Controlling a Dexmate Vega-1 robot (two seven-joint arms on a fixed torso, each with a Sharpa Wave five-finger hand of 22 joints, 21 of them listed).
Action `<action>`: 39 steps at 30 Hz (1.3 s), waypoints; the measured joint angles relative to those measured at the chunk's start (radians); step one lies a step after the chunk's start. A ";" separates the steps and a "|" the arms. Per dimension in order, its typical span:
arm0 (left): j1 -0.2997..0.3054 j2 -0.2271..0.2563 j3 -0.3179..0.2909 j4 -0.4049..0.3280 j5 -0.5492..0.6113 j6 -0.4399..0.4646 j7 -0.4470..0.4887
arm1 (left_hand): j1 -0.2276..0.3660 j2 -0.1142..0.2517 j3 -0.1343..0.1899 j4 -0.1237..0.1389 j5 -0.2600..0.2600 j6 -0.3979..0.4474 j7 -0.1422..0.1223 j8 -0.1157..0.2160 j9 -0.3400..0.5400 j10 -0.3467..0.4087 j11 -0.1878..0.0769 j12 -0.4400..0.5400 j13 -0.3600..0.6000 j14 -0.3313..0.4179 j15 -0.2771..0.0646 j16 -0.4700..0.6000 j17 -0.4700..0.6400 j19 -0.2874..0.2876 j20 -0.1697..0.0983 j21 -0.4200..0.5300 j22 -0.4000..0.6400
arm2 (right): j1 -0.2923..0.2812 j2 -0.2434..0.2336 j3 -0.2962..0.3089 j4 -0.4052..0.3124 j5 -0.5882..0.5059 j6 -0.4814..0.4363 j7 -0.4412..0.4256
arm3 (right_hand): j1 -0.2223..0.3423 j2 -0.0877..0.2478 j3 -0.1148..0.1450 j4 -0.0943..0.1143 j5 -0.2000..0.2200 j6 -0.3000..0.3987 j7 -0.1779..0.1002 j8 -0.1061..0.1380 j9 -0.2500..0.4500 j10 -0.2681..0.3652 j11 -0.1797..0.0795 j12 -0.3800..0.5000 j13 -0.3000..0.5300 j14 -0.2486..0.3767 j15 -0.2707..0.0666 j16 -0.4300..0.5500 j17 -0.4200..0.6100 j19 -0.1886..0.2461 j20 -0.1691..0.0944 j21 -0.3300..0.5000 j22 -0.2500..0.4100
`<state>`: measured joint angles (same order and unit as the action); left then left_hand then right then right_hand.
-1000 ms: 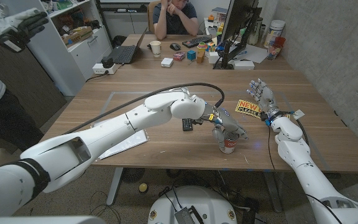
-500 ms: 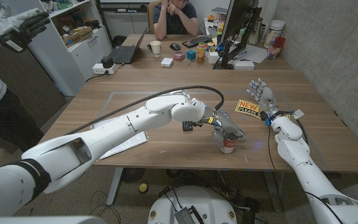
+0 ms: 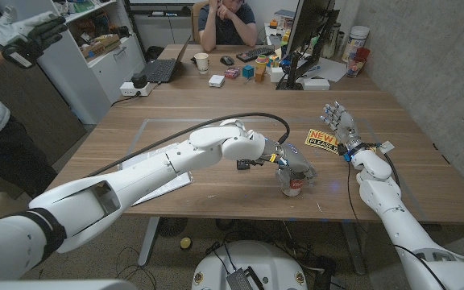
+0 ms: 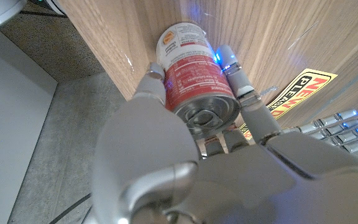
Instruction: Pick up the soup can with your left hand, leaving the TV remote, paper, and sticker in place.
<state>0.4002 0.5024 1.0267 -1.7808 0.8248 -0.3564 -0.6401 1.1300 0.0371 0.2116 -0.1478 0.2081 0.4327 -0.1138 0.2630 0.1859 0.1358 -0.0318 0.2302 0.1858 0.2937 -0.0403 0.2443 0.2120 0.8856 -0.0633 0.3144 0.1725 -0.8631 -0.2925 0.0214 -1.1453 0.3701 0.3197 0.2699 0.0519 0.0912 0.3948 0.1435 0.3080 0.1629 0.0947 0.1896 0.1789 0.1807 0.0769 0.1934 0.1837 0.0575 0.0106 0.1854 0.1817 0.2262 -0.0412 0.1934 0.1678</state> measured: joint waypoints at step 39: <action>-0.005 -0.003 -0.021 0.003 0.003 0.028 0.052 | 0.053 -0.053 0.009 -0.006 -0.020 0.188 0.037 -0.013 0.003 0.148 -0.010 0.019 0.003 0.202 -0.008 0.034 0.018 0.112 -0.060 0.046 0.017 | 0.059 0.003 -0.012 0.080 -0.017 0.015 0.014 | 0.000 0.000 0.000 0.000 0.000 0.011 0.000 0.000 0.000 0.000 0.000 0.000 0.000 0.015 0.007 0.000 0.000 0.000 0.000 0.000 0.000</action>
<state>0.3951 0.4997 1.0055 -1.7775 0.8279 -0.3280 -0.5882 1.1827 -0.0155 0.2208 -0.1533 0.1876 0.6205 -0.0766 0.2505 0.1885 0.2842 -0.0419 0.2497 0.1887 0.4958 -0.0486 0.2782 0.2303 0.9976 -0.1232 0.3605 0.1891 -0.8040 -0.2893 0.0095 -1.0654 0.3535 0.3351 0.2835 0.0519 0.0912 0.3948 0.1435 0.3080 0.1735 0.0947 0.1896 0.1789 0.1808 0.0771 0.1934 0.1837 0.0720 0.0175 0.1854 0.1817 0.2260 -0.0412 0.1934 0.1679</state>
